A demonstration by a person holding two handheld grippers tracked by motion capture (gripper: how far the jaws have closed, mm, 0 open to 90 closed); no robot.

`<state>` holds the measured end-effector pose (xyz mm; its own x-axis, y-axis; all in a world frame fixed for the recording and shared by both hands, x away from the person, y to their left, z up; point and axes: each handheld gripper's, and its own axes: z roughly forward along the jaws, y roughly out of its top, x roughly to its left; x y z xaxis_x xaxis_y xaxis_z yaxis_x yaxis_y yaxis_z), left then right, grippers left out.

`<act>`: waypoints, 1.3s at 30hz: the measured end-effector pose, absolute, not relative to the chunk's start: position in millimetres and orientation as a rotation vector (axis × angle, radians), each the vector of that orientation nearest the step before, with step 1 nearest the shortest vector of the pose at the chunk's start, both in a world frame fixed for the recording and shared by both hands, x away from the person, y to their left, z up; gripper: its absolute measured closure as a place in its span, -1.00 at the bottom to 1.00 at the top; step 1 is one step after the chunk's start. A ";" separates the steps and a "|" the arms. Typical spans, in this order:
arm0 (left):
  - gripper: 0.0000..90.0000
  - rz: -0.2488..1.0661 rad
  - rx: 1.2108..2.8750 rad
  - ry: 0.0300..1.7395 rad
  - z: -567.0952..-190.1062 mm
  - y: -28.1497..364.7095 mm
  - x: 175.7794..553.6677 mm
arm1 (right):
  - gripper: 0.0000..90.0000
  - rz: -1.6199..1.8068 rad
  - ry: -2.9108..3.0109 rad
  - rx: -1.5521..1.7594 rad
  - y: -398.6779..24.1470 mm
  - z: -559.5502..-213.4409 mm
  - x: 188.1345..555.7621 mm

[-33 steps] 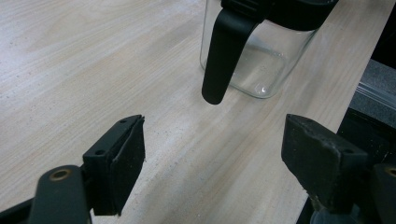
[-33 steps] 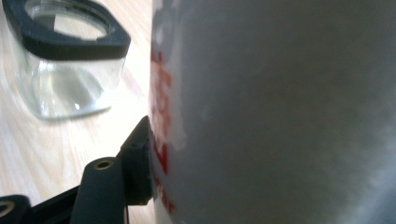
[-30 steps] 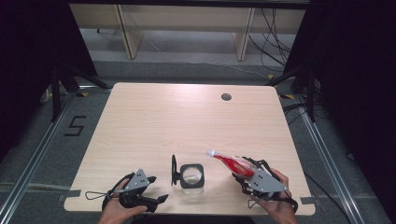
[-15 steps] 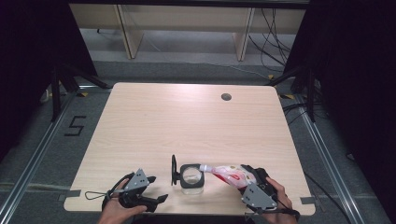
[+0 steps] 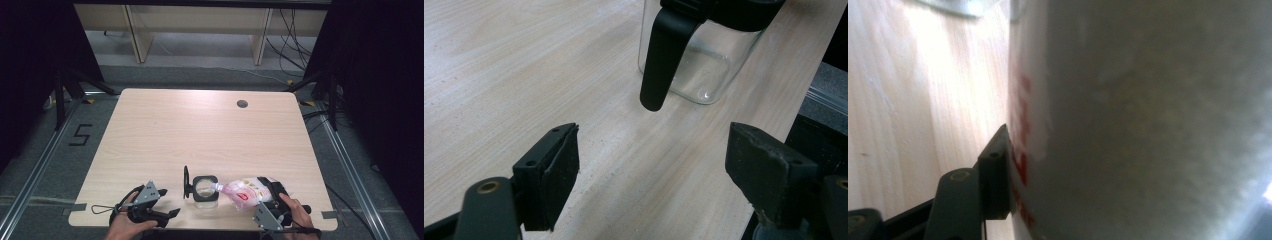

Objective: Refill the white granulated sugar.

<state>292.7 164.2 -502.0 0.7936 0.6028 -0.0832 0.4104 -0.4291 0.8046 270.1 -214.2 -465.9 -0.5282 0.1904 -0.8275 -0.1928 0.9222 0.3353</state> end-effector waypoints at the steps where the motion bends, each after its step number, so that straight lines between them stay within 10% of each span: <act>1: -0.53 0.269 2.074 0.754 -502.3 163.8 292.5 | -0.13 0.489 2.083 0.058 -213.7 -468.3 267.7; 39: -0.53 0.254 2.061 0.787 -502.8 163.5 292.5 | -0.11 0.130 1.904 -0.262 -188.6 -459.2 266.9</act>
<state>292.5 163.5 -502.8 0.7775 0.6189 -0.1115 0.4367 -0.4039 0.8038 266.9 -188.6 -459.2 -0.3230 -0.1183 -0.9390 -0.2447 0.9689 -0.0378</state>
